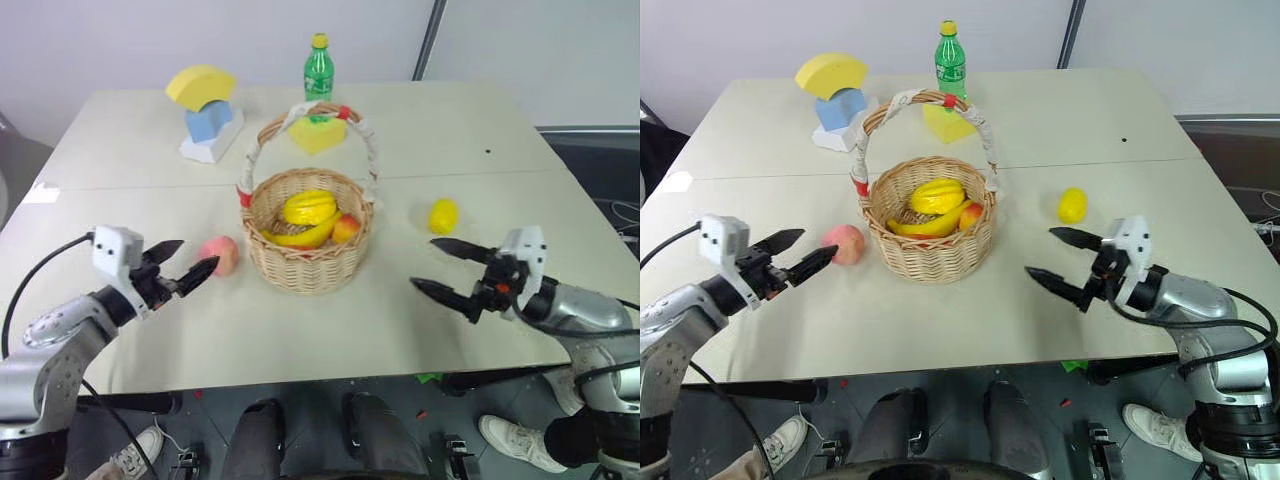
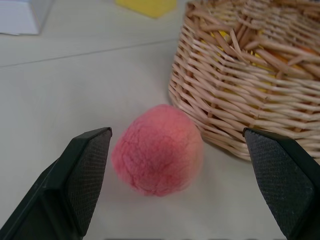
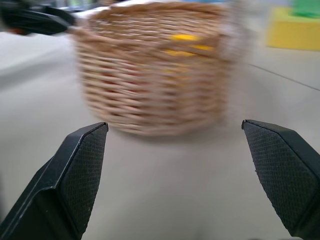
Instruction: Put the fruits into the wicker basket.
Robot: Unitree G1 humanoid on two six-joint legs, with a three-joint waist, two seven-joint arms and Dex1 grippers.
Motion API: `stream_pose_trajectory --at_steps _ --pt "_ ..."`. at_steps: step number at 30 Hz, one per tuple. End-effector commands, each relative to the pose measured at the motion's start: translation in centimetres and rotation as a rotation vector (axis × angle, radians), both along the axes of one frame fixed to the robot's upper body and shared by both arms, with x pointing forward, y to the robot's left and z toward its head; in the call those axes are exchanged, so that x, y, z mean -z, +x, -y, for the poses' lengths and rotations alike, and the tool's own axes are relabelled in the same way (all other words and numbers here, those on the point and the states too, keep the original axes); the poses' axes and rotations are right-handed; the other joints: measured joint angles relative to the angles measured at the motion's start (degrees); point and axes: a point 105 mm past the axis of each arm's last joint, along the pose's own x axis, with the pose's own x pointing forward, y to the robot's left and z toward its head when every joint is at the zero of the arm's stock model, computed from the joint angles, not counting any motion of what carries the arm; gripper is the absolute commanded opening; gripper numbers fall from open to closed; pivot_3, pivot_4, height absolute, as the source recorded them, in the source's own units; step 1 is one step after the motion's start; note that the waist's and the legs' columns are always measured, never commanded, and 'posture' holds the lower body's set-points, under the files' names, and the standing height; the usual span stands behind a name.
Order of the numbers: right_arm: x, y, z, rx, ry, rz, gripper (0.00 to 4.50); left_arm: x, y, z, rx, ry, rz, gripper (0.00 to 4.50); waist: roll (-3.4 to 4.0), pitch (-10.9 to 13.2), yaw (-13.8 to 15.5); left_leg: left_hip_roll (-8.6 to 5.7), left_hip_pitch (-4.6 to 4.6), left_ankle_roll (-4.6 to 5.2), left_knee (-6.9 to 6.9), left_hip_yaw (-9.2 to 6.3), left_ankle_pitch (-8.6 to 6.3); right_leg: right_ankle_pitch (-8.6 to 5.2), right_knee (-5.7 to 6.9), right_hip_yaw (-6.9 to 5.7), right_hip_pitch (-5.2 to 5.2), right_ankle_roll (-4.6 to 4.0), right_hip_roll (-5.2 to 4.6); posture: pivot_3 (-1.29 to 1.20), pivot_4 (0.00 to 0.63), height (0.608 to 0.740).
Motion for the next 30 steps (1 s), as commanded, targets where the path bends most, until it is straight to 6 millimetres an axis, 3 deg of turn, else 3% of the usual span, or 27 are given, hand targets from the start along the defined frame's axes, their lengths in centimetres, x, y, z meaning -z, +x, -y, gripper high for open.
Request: stream_pose_trajectory --at_steps 1,13,16,18,20,22,25,27,30 --pt "-1.4 -1.0 -1.4 -0.072 -0.002 0.039 4.47 -0.1 0.8 0.0 -0.001 0.063 -0.008 4.50 0.00 0.00 0.01 0.00 0.00 0.00 0.00 0.00 0.00 0.00 0.00 0.00 -0.01 0.00 0.00 0.00 0.150 0.740" --pt "-2.3 -1.5 -3.2 -0.120 -0.014 0.103 4.47 1.8 2.9 1.8 0.061 0.200 -0.080 4.50 -0.04 0.01 0.09 -0.01 -0.03 0.00 0.00 0.00 0.00 0.00 -0.01 -0.02 0.00 0.00 0.00 0.00 0.150 0.740" --pt "-2.2 -1.6 -3.4 -0.124 -0.013 0.108 4.50 1.8 3.4 1.6 0.042 0.187 -0.073 3.62 -0.04 0.01 0.13 -0.01 -0.03 0.01 0.01 0.00 0.01 0.00 0.00 -0.02 0.00 0.01 0.00 0.00 0.150 0.740" --pt "-2.2 -1.6 -3.4 -0.125 -0.013 0.113 4.50 1.8 3.5 1.3 0.026 0.195 -0.070 2.72 -0.05 0.01 0.17 -0.01 -0.03 0.01 0.01 -0.01 0.01 0.01 0.01 -0.02 0.00 0.01 0.00 0.00 0.150 0.740" --pt "-2.3 -1.6 -3.5 -0.124 -0.015 0.121 4.50 1.8 3.2 0.5 0.006 0.224 -0.066 2.30 -0.05 0.01 0.18 -0.01 -0.03 0.01 0.01 -0.01 0.01 0.01 0.01 -0.02 0.00 0.02 0.00 0.00 0.150 0.740" --pt "-2.5 -1.5 -3.4 -0.120 -0.018 0.130 4.50 0.8 2.7 -0.1 0.004 0.185 -0.032 2.30 -0.05 0.01 -0.05 -0.01 -0.02 0.01 0.01 0.00 0.01 0.01 0.01 -0.02 0.00 0.02 0.00 0.00 0.150 0.740" --pt "-2.9 -1.2 -2.9 -0.107 -0.019 0.136 4.50 -2.8 0.9 0.2 0.082 0.019 0.055 2.30 -0.14 0.06 -0.13 0.04 -0.02 0.01 0.01 -0.01 0.01 0.01 0.09 -0.02 -0.04 0.02 0.05 0.00 0.150 0.740" --pt "-3.1 -0.8 -2.4 -0.089 -0.017 0.133 4.50 -5.1 -0.7 1.6 0.190 -0.078 0.086 2.30 -0.26 0.13 0.15 0.05 -0.03 0.01 0.03 -0.04 0.01 0.00 0.23 -0.05 -0.09 0.02 0.05 0.00 0.150 0.740" --pt "-3.0 0.1 -1.4 -0.044 -0.021 0.130 4.50 -6.8 -2.6 5.3 0.369 -0.094 0.094 2.30 -0.27 0.13 0.68 0.03 -0.04 0.01 0.16 -0.07 0.01 -0.01 0.27 -0.06 -0.02 0.02 0.01 0.00 0.150 0.740"
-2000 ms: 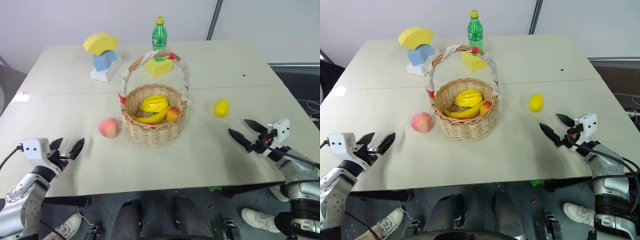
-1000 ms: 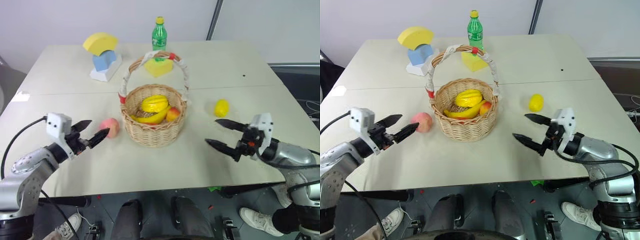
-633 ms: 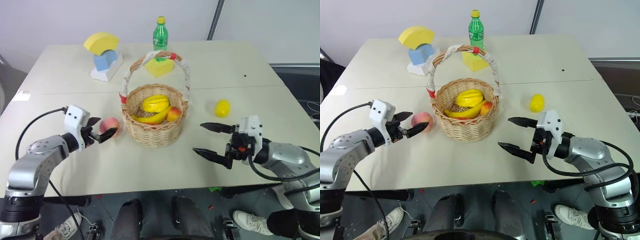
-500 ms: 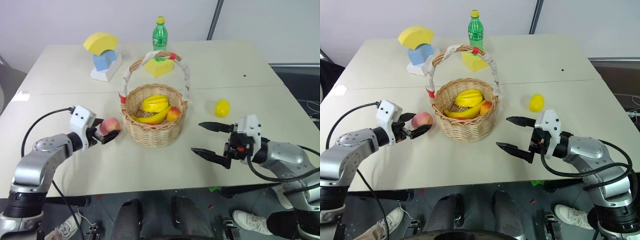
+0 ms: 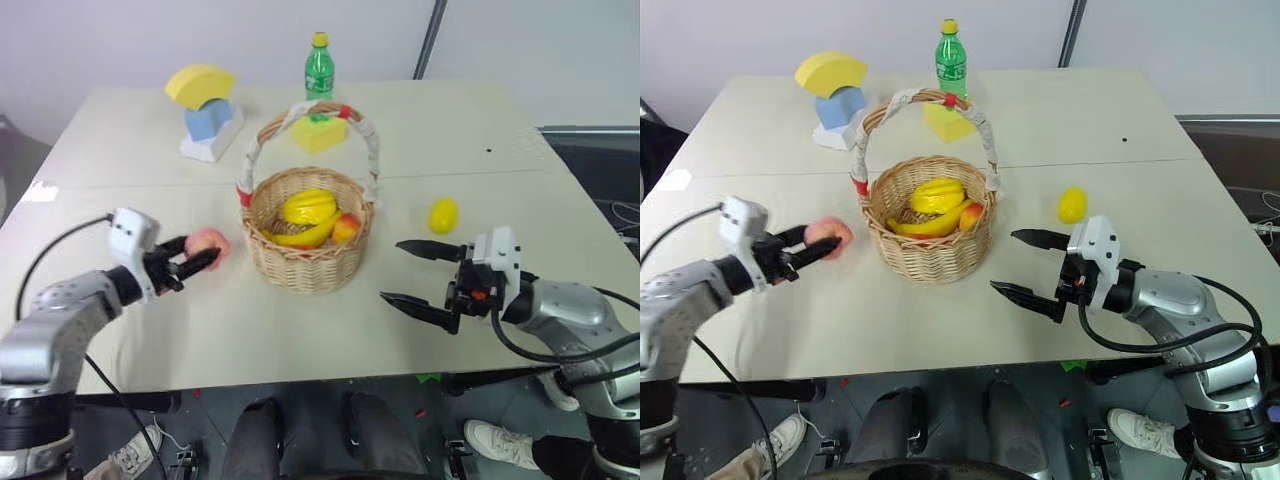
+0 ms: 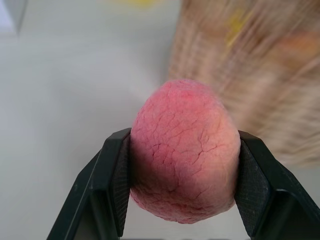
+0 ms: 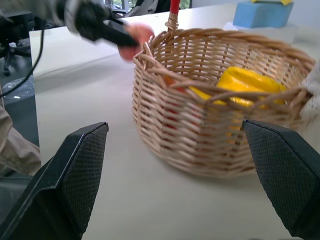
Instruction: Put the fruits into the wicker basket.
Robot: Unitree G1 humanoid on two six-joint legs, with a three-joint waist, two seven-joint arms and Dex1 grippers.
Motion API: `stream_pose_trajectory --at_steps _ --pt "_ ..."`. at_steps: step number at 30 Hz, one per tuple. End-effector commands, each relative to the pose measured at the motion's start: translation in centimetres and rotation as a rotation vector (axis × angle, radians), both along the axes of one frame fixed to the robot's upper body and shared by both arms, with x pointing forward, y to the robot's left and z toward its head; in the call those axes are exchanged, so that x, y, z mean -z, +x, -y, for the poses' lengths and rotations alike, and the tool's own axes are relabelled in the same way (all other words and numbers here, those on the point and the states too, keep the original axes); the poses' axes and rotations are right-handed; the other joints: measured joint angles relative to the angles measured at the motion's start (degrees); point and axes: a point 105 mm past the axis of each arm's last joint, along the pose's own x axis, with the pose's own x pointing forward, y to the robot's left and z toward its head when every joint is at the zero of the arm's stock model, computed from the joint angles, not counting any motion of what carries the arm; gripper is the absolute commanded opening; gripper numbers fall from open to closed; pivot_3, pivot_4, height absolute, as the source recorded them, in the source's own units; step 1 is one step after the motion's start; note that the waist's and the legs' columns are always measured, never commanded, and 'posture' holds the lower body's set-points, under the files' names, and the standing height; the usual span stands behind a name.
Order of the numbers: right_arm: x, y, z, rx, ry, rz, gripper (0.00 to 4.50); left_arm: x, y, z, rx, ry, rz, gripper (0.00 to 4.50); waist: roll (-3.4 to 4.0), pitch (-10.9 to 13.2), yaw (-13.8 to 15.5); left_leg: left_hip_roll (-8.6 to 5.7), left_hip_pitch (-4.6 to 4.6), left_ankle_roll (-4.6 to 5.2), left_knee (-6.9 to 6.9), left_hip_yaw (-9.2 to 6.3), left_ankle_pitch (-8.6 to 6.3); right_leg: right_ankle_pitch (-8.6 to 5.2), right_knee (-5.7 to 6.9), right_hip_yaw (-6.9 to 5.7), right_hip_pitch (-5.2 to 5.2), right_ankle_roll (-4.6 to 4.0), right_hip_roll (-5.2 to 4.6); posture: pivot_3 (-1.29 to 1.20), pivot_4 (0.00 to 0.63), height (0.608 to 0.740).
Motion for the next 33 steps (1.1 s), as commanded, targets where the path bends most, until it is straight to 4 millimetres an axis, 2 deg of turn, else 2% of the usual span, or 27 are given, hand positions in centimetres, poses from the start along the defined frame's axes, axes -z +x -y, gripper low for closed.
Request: stream_pose_trajectory --at_steps 1,6,9,13,14,19,25,33 --pt "-1.1 1.0 1.3 0.058 0.021 0.044 4.50 -2.8 -2.0 4.3 0.197 -0.013 0.060 2.30 0.00 0.00 0.44 -0.01 0.00 0.00 0.08 0.00 0.00 0.00 0.00 0.00 0.04 0.00 -0.02 0.00 0.150 0.740" --pt "-2.0 2.4 1.8 0.127 0.093 0.055 4.50 -3.5 -0.8 9.0 0.270 0.003 0.092 2.30 0.00 0.00 1.05 -0.04 0.00 0.00 0.45 0.00 0.00 0.01 0.08 0.02 0.16 -0.01 0.00 0.00 0.150 0.740" --pt "-2.5 3.5 2.4 0.214 0.128 0.076 4.50 -2.8 1.1 10.8 0.231 0.011 0.081 2.30 -0.01 0.00 1.11 -0.07 -0.03 0.00 0.48 -0.01 0.00 0.01 0.11 0.02 0.16 0.01 0.03 0.00 0.150 0.740" --pt "-1.7 5.9 4.2 0.396 0.115 0.060 4.50 -2.4 2.1 11.5 0.217 0.022 0.094 4.17 0.00 0.00 0.74 -0.04 -0.04 0.02 0.44 -0.05 0.00 0.00 0.21 0.06 0.09 0.05 0.14 0.00 0.150 0.740" --pt "-1.4 6.6 4.8 0.456 0.118 0.042 4.50 -2.5 2.3 11.7 0.214 0.024 0.106 4.34 0.00 0.00 0.74 -0.04 -0.04 0.02 0.43 -0.07 0.00 -0.01 0.25 0.06 0.05 0.05 0.16 0.00 0.150 0.740" --pt "0.4 9.9 7.5 0.747 0.095 0.012 4.50 -3.5 1.8 12.2 0.259 -0.021 0.159 4.34 0.00 0.00 0.89 -0.03 -0.06 0.02 0.45 -0.09 0.01 0.00 0.29 0.06 0.03 0.04 0.18 0.00 0.150 0.740" --pt "2.5 13.0 10.5 1.040 0.051 -0.064 4.50 -3.7 -0.5 12.4 0.378 -0.025 0.172 4.34 0.01 0.00 0.71 -0.03 -0.15 0.03 0.45 -0.08 0.01 -0.01 0.28 0.07 -0.03 0.05 0.18 0.00 0.150 0.740" --pt "4.4 14.3 10.7 1.105 0.149 -0.252 4.50 -3.5 -1.1 12.0 0.384 -0.012 0.163 4.34 0.02 0.00 0.82 -0.03 -0.20 0.03 0.46 -0.09 0.01 0.00 0.28 0.07 -0.04 0.07 0.17 0.00 0.150 0.740"
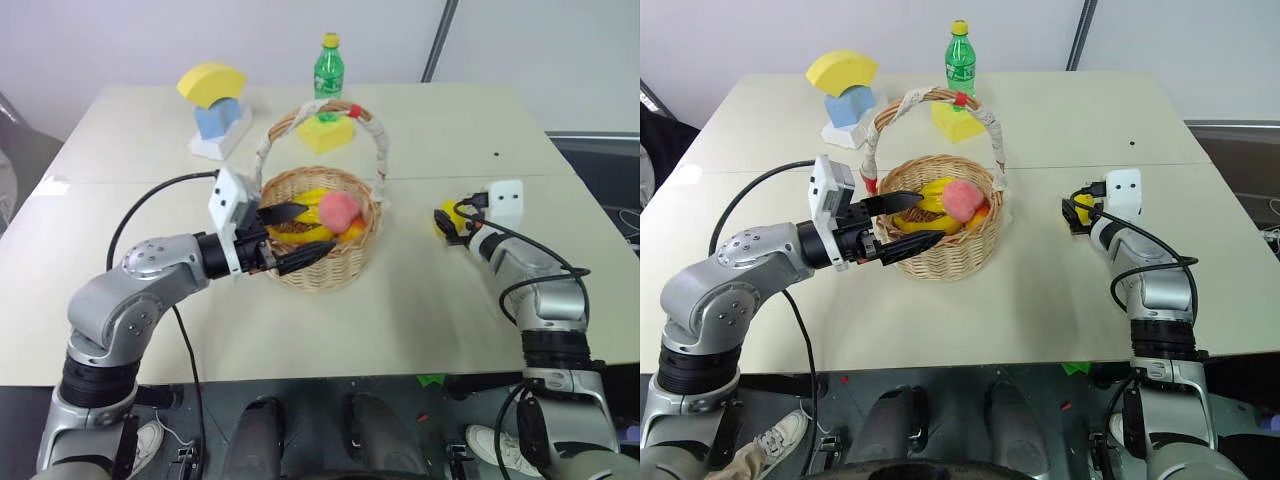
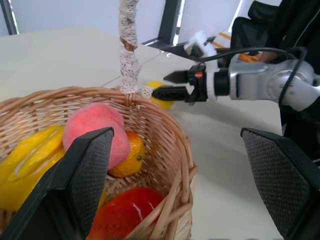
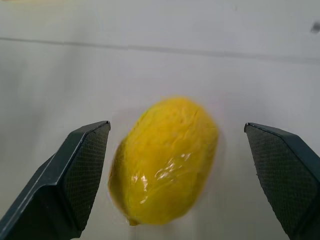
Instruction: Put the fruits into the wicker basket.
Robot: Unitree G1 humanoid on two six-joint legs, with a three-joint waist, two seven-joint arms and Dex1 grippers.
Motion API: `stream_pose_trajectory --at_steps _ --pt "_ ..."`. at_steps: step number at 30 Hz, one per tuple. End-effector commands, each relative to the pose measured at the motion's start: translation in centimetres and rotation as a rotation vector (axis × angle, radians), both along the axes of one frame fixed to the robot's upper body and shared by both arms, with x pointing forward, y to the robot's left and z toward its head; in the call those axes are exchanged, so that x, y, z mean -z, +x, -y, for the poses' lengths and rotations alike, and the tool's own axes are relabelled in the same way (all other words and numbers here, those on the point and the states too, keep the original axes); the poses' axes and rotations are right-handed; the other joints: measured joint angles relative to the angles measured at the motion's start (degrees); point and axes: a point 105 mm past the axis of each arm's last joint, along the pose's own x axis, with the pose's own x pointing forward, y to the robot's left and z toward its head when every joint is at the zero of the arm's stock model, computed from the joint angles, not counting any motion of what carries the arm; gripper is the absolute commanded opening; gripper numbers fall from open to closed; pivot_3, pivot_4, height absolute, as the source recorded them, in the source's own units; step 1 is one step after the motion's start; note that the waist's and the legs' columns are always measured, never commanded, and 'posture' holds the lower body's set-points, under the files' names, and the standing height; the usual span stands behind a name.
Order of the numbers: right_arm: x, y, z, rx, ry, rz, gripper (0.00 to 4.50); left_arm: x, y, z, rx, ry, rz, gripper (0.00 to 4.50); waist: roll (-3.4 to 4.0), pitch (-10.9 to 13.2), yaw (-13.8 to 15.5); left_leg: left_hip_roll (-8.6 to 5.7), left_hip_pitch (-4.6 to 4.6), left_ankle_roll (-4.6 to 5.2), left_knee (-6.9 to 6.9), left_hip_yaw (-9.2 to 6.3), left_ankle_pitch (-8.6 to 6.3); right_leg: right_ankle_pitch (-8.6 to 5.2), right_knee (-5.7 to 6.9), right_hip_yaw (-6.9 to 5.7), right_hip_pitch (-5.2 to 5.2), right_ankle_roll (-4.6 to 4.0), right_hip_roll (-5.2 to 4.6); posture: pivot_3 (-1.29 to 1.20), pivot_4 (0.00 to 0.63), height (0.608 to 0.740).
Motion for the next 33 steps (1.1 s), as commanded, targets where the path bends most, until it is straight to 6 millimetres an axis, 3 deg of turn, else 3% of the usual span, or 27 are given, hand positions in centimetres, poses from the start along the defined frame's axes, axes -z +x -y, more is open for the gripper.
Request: stream_pose_trajectory --at_steps 1,4,5,7,10,13,15,20,23,25,28,32,33 --pt "-1.1 0.7 0.4 0.028 0.075 0.022 4.50 -0.7 -0.9 0.0 0.016 0.004 0.047 4.34 0.00 0.00 -0.05 0.00 0.00 0.00 0.00 0.00 0.00 0.00 0.00 0.00 0.00 0.00 0.00 0.00 0.150 0.740" --pt "-1.0 1.0 0.3 0.033 0.089 0.015 4.50 -0.5 -1.0 0.0 0.015 0.013 0.046 4.34 0.01 0.00 -0.09 0.00 0.00 0.00 0.01 0.00 0.00 0.00 0.00 0.00 0.00 0.01 0.00 0.00 0.150 0.740" --pt "-1.2 1.1 0.5 0.041 0.086 0.024 4.24 -0.4 -1.1 -0.1 0.013 0.014 0.045 4.44 0.01 0.00 -0.10 0.00 0.00 0.00 0.01 0.00 0.00 0.00 0.01 0.00 0.00 0.01 0.01 0.00 0.150 0.740" --pt "-1.6 1.1 0.6 0.045 0.068 0.043 3.63 -0.3 -1.2 -0.3 0.011 0.014 0.044 4.50 0.01 0.00 -0.10 0.00 0.00 0.00 0.01 -0.01 0.00 0.00 0.01 -0.01 0.00 0.01 0.01 0.00 0.150 0.740" --pt "-2.5 0.7 0.4 0.018 0.046 0.069 2.20 0.0 -1.2 -0.9 -0.009 0.023 0.042 4.50 0.01 0.00 -0.12 0.00 0.00 0.00 0.00 -0.01 0.00 0.00 0.00 -0.01 0.00 0.01 0.01 0.00 0.150 0.740" --pt "-4.1 -0.1 0.3 -0.043 -0.043 0.119 2.20 0.6 -0.9 -2.3 -0.063 0.036 0.039 4.50 0.05 0.01 -0.11 0.01 -0.02 0.00 -0.02 -0.01 0.00 0.00 0.01 -0.01 -0.04 0.01 0.01 0.00 0.150 0.740" --pt "-5.6 -1.4 -0.9 -0.190 -0.173 0.172 2.20 0.8 -0.7 -3.7 -0.111 0.020 0.042 4.50 0.07 0.03 -0.09 0.01 -0.04 0.00 -0.03 -0.01 0.00 -0.01 0.01 -0.01 -0.07 0.01 0.01 0.00 0.150 0.740" --pt "-7.8 -7.3 -6.4 -0.714 -0.282 0.257 2.20 0.7 -1.0 -6.3 -0.165 -0.016 0.112 4.50 0.07 0.03 -0.05 0.04 -0.05 0.02 -0.05 0.00 -0.01 -0.05 -0.01 -0.03 -0.09 0.04 0.00 0.00 0.150 0.740" --pt "-9.7 -11.3 -11.9 -1.027 -0.133 0.290 2.20 1.5 -1.2 -7.8 -0.185 -0.013 0.113 4.50 0.08 0.04 -0.53 0.05 -0.01 0.01 -0.05 0.02 -0.02 -0.04 -0.01 -0.02 -0.07 0.02 0.00 0.00 0.150 0.740" --pt "-10.2 -11.0 -14.5 -1.052 -0.112 0.304 2.20 1.7 -1.4 -8.0 -0.179 -0.013 0.116 4.50 0.06 0.04 -1.13 0.11 0.04 0.01 -0.04 0.01 -0.02 0.00 0.03 -0.04 -0.06 -0.04 0.01 0.00 0.150 0.740" --pt "-10.5 -8.8 -17.3 -0.983 -0.112 0.318 2.20 1.6 -1.7 -7.6 -0.161 -0.027 0.117 4.50 0.04 0.03 -1.47 0.12 0.06 0.00 -0.03 -0.03 -0.02 0.08 0.01 -0.08 -0.07 -0.18 0.00 0.00 0.150 0.740" --pt "-10.6 -7.0 -19.6 -0.928 -0.073 0.299 2.20 1.7 -2.2 -7.2 -0.145 -0.034 0.112 4.50 0.02 0.02 -1.07 0.09 -0.27 -0.01 -0.03 -0.01 -0.01 0.06 -0.01 -0.09 -0.33 -0.18 -0.08 0.00 0.150 0.740" --pt "-10.4 -6.8 -20.0 -0.932 -0.074 0.293 2.57 1.7 -2.3 -7.2 -0.143 -0.034 0.111 4.50 0.02 0.02 -1.07 0.07 -0.43 -0.02 -0.02 0.01 0.00 0.07 -0.01 -0.09 -0.45 -0.17 -0.10 0.00 0.150 0.740"
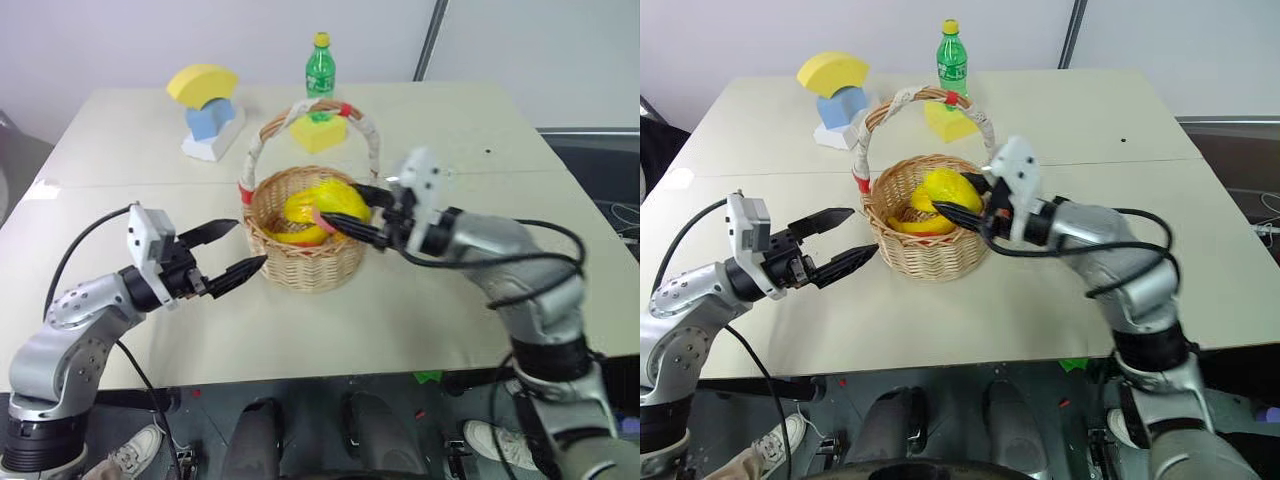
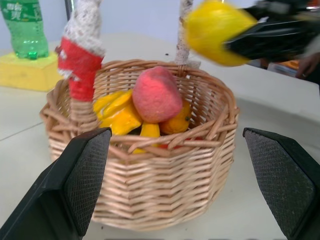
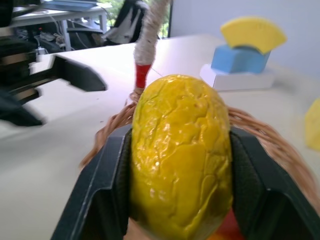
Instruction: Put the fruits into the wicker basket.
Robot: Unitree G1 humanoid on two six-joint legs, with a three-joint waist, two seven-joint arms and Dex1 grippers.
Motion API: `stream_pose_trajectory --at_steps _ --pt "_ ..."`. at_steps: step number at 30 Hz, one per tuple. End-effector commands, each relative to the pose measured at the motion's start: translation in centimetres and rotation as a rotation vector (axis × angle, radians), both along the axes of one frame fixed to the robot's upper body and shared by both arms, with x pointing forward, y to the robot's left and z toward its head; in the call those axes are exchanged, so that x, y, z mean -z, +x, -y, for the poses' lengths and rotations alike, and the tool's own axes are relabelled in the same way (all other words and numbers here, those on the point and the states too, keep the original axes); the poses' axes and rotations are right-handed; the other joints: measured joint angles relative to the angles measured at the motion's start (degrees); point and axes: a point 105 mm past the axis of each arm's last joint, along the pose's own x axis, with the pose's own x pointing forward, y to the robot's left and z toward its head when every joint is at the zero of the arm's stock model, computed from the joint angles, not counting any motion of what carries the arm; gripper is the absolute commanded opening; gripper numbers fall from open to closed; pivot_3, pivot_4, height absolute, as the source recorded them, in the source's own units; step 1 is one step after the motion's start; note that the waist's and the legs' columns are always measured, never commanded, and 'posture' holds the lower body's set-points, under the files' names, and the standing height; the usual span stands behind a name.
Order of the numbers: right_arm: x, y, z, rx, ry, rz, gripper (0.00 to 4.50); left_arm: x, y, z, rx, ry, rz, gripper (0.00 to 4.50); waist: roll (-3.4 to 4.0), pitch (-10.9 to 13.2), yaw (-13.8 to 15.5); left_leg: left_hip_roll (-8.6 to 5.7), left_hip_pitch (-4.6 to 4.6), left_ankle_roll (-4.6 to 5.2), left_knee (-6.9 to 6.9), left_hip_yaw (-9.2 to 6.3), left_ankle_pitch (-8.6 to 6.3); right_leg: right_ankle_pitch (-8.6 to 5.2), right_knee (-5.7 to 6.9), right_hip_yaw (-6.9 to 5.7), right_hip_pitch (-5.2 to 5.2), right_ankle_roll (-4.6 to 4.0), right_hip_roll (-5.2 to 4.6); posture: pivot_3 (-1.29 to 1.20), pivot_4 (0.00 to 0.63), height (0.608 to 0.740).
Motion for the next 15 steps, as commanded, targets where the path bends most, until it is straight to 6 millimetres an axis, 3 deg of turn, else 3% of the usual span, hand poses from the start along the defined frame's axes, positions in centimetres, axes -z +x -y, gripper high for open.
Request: stream_pose_trajectory --at_steps 1,4,10,15 --pt "-0.3 0.8 -1.0 0.036 -0.017 0.026 3.01 -1.2 -0.9 0.6 0.031 -0.007 0.056 4.50 0.00 0.00 0.00 -0.01 -0.04 0.00 0.00 0.05 0.00 0.00 0.00 0.01 -0.05 0.01 -0.04 0.00 0.150 0.740" --pt "-1.1 0.8 -0.9 0.041 -0.014 0.085 4.42 -1.3 -1.2 1.0 0.035 -0.013 0.062 4.50 0.00 0.00 0.08 -0.04 -0.10 0.00 -0.01 0.08 0.00 0.00 0.00 0.01 -0.07 0.05 -0.07 0.00 0.150 0.740" --pt "-1.5 -3.1 2.5 -0.110 0.029 0.076 4.48 -1.0 -1.7 1.4 0.041 -0.027 0.049 4.50 -0.01 0.00 0.34 -0.04 -0.03 0.01 0.00 0.04 0.00 -0.03 0.00 -0.01 0.01 0.09 -0.05 0.00 0.150 0.740" --pt "-0.4 -1.6 6.3 0.087 0.095 0.005 4.48 -0.4 -1.9 2.1 0.076 -0.039 0.021 4.50 -0.02 -0.01 -0.34 -0.04 0.08 0.01 0.03 0.03 0.00 -0.04 0.02 0.00 0.09 0.09 -0.03 0.00 0.150 0.740"
